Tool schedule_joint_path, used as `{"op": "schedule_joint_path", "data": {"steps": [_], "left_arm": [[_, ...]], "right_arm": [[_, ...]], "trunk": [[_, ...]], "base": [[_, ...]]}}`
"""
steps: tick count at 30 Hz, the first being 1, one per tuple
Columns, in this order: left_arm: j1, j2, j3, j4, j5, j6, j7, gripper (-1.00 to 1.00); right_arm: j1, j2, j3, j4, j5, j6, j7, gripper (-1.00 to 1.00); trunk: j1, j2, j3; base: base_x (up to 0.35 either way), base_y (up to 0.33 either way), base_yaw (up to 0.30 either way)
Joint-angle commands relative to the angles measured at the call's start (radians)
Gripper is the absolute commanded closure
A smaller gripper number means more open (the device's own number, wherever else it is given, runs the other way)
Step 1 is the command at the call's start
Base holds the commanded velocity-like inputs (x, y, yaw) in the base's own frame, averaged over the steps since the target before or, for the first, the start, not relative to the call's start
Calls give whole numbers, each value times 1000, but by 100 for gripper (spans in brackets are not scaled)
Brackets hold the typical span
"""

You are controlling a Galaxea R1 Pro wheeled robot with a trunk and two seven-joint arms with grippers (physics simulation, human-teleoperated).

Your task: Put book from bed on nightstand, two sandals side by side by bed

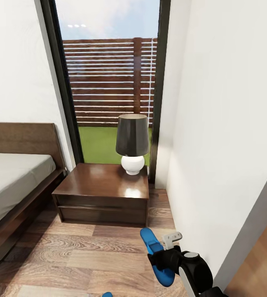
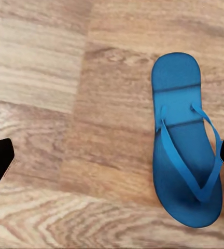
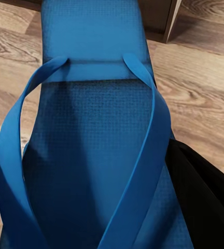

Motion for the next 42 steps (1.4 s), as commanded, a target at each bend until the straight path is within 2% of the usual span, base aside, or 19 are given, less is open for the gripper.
{"op": "schedule_joint_path", "data": {"steps": [1,5,10,18,31,42], "left_arm": [[-6,0,-9,-4,8,-2,7,-100],[-36,0,-10,-27,8,9,28,-100],[-113,2,-11,-42,8,70,52,-100],[-182,3,-8,-47,9,129,58,-100],[-200,9,-2,-65,13,153,75,-100],[-198,7,4,-62,10,145,90,-100]], "right_arm": [[-1,0,-1,-1,0,5,3,100],[-1,0,-1,0,1,5,3,100],[-1,0,-1,2,2,5,3,100],[-1,2,-1,3,3,5,2,100],[-1,-1,-1,1,4,5,2,100],[-1,-2,-2,-4,4,4,2,100]], "trunk": [[0,0,-1],[0,0,-1],[0,0,-1],[0,0,-1],[6,-3,-51],[6,-3,-51]], "base": [[0,0,0],[0,0,0],[0,0,0],[0,0,0],[0,0,0],[0,0,0]]}}
